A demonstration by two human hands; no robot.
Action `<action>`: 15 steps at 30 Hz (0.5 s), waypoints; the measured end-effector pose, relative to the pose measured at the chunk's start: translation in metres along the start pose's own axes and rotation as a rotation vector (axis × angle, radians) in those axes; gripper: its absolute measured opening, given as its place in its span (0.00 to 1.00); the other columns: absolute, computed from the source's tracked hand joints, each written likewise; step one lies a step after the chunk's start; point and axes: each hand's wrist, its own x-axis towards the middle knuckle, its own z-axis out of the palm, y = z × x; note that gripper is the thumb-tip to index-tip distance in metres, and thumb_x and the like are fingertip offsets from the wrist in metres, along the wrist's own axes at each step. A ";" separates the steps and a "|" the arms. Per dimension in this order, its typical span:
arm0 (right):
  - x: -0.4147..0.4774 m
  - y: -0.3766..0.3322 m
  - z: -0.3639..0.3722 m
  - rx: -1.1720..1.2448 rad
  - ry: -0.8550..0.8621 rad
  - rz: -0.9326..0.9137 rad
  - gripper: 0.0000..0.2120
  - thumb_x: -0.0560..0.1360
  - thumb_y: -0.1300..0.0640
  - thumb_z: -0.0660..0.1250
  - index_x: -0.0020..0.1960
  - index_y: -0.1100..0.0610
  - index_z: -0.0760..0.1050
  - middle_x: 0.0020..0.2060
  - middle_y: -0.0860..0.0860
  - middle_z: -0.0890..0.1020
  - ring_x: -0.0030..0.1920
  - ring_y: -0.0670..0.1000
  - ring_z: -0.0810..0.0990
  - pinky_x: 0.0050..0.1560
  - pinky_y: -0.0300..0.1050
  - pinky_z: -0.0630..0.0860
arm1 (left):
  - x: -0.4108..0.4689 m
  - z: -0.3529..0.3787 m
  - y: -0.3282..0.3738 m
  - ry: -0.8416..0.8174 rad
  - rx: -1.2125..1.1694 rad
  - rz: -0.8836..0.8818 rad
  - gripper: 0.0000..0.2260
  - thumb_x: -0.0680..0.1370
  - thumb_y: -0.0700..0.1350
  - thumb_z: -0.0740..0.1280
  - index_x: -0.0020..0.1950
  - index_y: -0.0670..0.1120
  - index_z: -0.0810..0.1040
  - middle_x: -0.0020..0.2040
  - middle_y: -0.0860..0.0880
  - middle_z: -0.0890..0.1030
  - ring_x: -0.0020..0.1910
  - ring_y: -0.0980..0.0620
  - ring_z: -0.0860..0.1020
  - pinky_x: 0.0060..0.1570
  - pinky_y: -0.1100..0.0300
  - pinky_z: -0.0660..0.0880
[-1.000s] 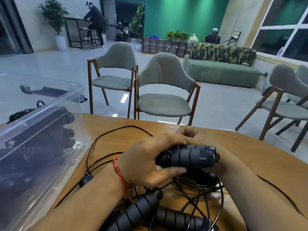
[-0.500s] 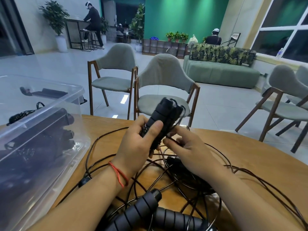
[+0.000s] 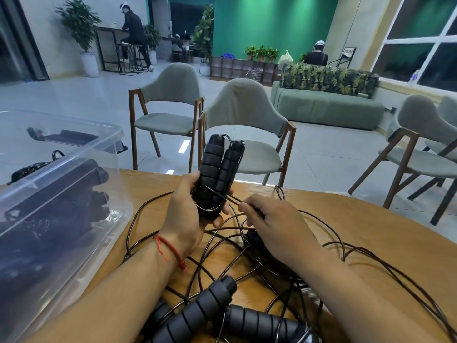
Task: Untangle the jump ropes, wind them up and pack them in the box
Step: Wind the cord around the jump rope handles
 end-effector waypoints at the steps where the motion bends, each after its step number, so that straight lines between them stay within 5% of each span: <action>1: 0.000 0.001 0.001 0.002 0.000 0.004 0.11 0.87 0.44 0.60 0.58 0.45 0.81 0.42 0.40 0.82 0.45 0.40 0.80 0.46 0.42 0.78 | 0.000 0.000 0.000 0.000 -0.006 -0.003 0.26 0.87 0.55 0.51 0.63 0.38 0.80 0.49 0.37 0.83 0.36 0.45 0.78 0.30 0.57 0.68; 10: 0.000 0.002 0.002 0.038 -0.007 0.027 0.13 0.87 0.44 0.60 0.58 0.47 0.82 0.41 0.40 0.81 0.44 0.41 0.79 0.43 0.38 0.73 | -0.001 -0.001 0.001 0.008 -0.001 0.010 0.25 0.86 0.53 0.50 0.63 0.37 0.79 0.51 0.35 0.83 0.35 0.45 0.77 0.30 0.58 0.67; 15: 0.003 0.003 -0.004 0.044 -0.002 0.044 0.15 0.87 0.42 0.59 0.53 0.46 0.83 0.40 0.42 0.82 0.44 0.42 0.79 0.42 0.40 0.73 | 0.002 -0.005 0.000 -0.053 0.041 0.052 0.24 0.80 0.61 0.67 0.64 0.42 0.80 0.51 0.41 0.83 0.37 0.47 0.78 0.28 0.58 0.70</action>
